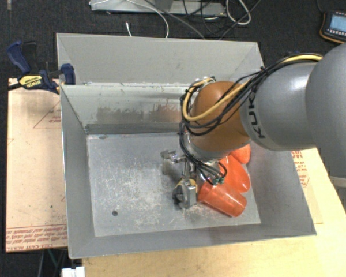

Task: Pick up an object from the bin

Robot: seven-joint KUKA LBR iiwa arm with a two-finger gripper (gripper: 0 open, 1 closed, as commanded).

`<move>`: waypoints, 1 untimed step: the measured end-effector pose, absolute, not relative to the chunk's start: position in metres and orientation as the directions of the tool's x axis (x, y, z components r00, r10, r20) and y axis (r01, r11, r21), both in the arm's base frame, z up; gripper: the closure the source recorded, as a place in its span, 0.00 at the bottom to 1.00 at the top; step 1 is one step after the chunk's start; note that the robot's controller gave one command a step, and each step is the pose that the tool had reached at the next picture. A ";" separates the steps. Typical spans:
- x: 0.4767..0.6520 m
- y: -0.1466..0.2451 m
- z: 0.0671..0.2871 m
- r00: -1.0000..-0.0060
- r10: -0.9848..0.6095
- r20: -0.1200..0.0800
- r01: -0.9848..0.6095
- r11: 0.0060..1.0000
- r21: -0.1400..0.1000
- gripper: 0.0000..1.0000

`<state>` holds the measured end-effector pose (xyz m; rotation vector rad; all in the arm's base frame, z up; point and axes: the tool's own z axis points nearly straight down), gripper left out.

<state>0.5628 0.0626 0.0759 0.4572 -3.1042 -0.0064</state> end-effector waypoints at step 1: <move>0.577 0.045 0.148 -0.930 -0.368 -0.011 -0.368 0.930 0.001 0.00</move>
Offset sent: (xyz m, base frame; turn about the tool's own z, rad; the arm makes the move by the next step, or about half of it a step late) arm 0.0271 -0.0461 0.0241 -0.2793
